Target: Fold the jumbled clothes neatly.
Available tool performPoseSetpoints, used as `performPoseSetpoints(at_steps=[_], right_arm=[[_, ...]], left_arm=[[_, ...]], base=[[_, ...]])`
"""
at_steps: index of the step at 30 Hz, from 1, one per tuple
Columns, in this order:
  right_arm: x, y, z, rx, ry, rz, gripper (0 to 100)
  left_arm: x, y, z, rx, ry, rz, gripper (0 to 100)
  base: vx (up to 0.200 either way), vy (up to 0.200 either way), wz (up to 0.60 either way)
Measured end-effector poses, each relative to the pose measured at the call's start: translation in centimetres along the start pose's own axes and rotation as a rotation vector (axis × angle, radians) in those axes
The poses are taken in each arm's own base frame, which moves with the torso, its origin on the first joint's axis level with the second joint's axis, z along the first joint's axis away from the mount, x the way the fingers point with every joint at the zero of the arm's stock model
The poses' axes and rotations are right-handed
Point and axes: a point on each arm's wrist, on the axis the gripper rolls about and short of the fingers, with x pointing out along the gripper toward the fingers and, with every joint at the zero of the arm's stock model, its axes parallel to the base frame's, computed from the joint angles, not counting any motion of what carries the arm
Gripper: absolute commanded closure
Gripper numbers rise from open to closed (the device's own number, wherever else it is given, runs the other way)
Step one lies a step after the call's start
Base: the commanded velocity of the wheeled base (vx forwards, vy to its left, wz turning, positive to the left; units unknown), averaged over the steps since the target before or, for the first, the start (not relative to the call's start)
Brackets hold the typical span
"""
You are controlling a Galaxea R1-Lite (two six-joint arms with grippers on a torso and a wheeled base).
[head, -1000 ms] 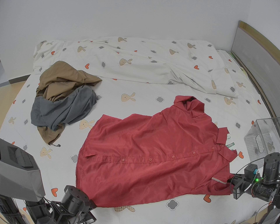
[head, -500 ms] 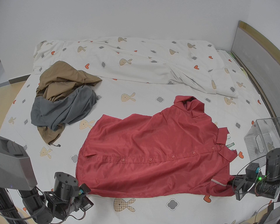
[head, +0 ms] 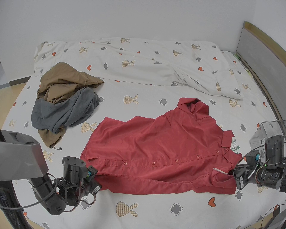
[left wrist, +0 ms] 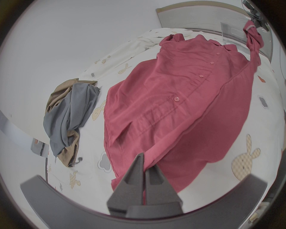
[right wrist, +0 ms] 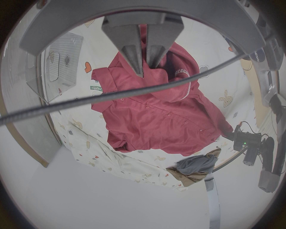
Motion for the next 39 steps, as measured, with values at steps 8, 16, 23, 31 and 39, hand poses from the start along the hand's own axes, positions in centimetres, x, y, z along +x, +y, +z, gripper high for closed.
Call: performPoseSetpoints(at_steps=[8, 16, 23, 31, 39], right_arm=[[2.0, -1.6, 0.8, 0.045, 0.041, -0.058, 100], [3.6, -2.4, 1.5, 0.063, 0.063, -0.079, 100], [5.5, -2.4, 1.3, 0.061, 0.12, -0.078, 100], [7.5, -2.7, 2.2, 0.063, 0.122, -0.116, 0], [9.0, -3.2, 4.2, 0.092, -0.041, -0.161, 0]], left_arm=[[2.0, 0.4, 1.2, -0.022, -0.024, 0.029, 100], [3.5, 0.5, 1.2, -0.029, -0.014, 0.041, 100], [5.0, 0.4, 1.4, -0.036, 0.001, 0.095, 100], [6.0, -0.2, 1.3, -0.027, 0.009, 0.099, 0], [5.7, -0.3, 1.4, -0.036, -0.015, 0.105, 0]], base=[[0.0, 0.0, 0.0], [0.0, 0.0, 0.0], [0.0, 0.0, 0.0], [0.0, 0.0, 0.0], [0.0, 0.0, 0.0]])
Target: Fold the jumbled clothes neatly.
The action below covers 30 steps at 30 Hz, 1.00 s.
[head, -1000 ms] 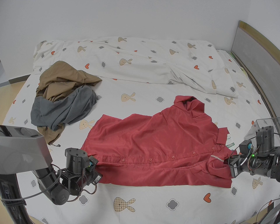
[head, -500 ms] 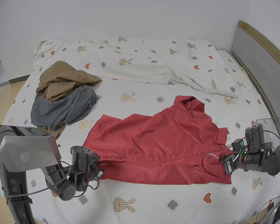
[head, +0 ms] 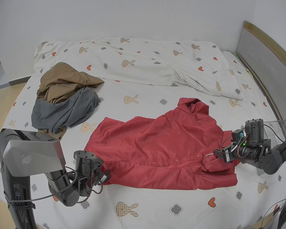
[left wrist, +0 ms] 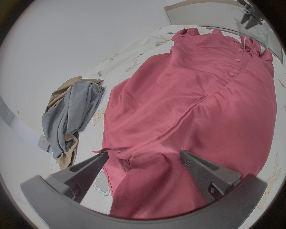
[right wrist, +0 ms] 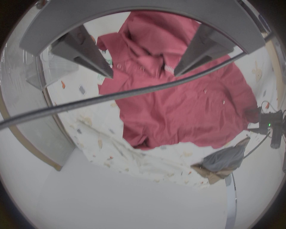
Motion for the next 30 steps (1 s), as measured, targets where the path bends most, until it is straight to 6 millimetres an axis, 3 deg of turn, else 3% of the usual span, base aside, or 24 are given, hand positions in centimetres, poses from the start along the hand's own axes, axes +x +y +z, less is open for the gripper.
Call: performPoseSetpoints(at_steps=[6, 15, 21, 30], right_arm=[[0.3, -0.7, 0.6, 0.034, -0.089, -0.031, 0], [-0.3, -1.8, -3.3, 0.169, 0.022, 0.058, 0], [-2.5, -2.3, -4.1, 0.357, 0.034, 0.225, 0], [-5.7, -3.1, -2.8, 0.589, 0.006, 0.38, 0]], left_arm=[[-1.2, 0.7, 0.4, -0.017, -0.036, 0.015, 0], [-1.7, 2.3, 0.6, -0.065, -0.047, 0.052, 0], [-2.0, 3.3, 0.5, -0.131, 0.001, 0.052, 0], [-3.2, 4.4, 1.5, -0.306, 0.22, -0.11, 0]], base=[[0.0, 0.0, 0.0], [0.0, 0.0, 0.0], [0.0, 0.0, 0.0], [0.0, 0.0, 0.0]])
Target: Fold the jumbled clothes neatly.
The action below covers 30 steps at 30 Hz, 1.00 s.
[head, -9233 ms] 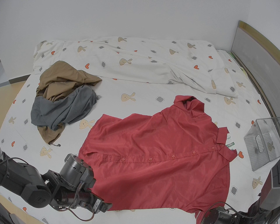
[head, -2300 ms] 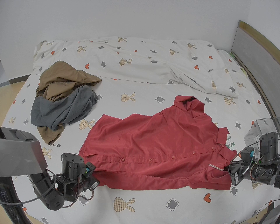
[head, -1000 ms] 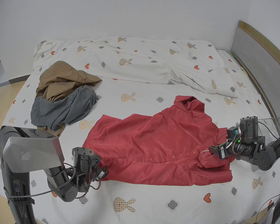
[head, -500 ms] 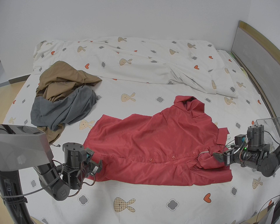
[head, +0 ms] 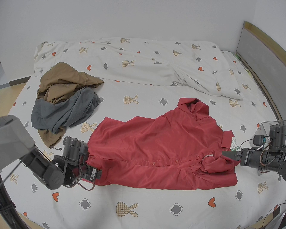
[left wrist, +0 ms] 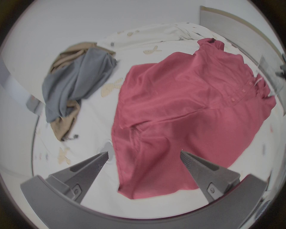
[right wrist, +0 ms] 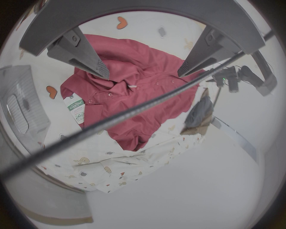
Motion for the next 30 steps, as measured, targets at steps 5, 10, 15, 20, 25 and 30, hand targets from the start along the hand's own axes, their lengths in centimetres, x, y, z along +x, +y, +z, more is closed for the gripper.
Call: performPoseSetpoints(at_steps=[5, 10, 15, 20, 25, 30], right_arm=[[-1.5, 0.3, 1.1, 0.111, -0.017, 0.08, 0], [-2.7, 0.0, 1.6, 0.208, -0.019, 0.122, 0], [-3.6, -0.7, 1.4, 0.29, -0.01, 0.13, 0], [-4.0, -1.0, 0.9, 0.317, -0.004, 0.119, 0], [-4.1, -1.0, 0.8, 0.32, -0.002, 0.117, 0], [-4.0, -1.1, 0.6, 0.323, 0.005, 0.116, 0]], left_arm=[[-1.6, 0.9, 1.3, -0.132, 0.121, -0.22, 0], [-3.1, 2.9, 2.7, -0.285, 0.148, -0.479, 0], [-3.1, 5.8, 3.3, -0.378, 0.109, -0.534, 0], [-2.3, 7.4, 2.9, -0.408, 0.1, -0.496, 0], [-1.7, 7.6, 2.4, -0.42, 0.125, -0.489, 0], [-1.2, 7.2, 2.0, -0.418, 0.147, -0.494, 0]], base=[[0.0, 0.0, 0.0], [0.0, 0.0, 0.0], [0.0, 0.0, 0.0], [0.0, 0.0, 0.0], [0.0, 0.0, 0.0], [0.0, 0.0, 0.0]])
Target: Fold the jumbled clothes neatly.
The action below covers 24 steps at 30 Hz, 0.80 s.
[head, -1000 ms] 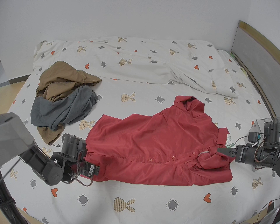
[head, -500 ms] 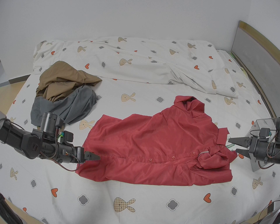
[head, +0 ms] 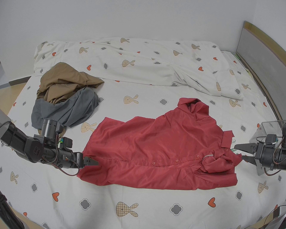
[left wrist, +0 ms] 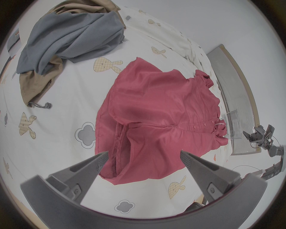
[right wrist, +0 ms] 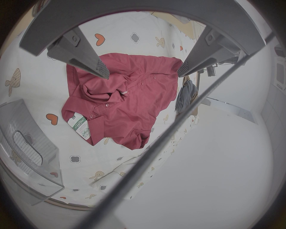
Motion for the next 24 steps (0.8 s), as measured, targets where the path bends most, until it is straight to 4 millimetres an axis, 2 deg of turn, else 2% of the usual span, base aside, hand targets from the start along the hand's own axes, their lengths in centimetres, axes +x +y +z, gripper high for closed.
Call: performPoseSetpoints(at_steps=[10, 11, 18, 24], right_arm=[[0.3, -0.4, -0.2, 0.016, 0.019, -0.013, 0], [0.4, -0.5, -0.2, 0.017, 0.02, -0.014, 0], [0.6, -1.0, -0.6, 0.029, 0.04, -0.03, 0], [1.6, -2.5, -1.5, 0.004, 0.107, -0.074, 0]], left_arm=[[2.5, -0.2, -0.9, 0.014, 0.057, -0.01, 0], [2.8, -0.2, -1.0, 0.014, 0.064, -0.01, 100], [3.8, 0.1, -1.4, 0.006, 0.094, -0.007, 100], [3.9, 0.2, -1.5, 0.003, 0.098, -0.006, 100]], base=[[0.0, 0.0, 0.0], [0.0, 0.0, 0.0], [0.0, 0.0, 0.0], [0.0, 0.0, 0.0]])
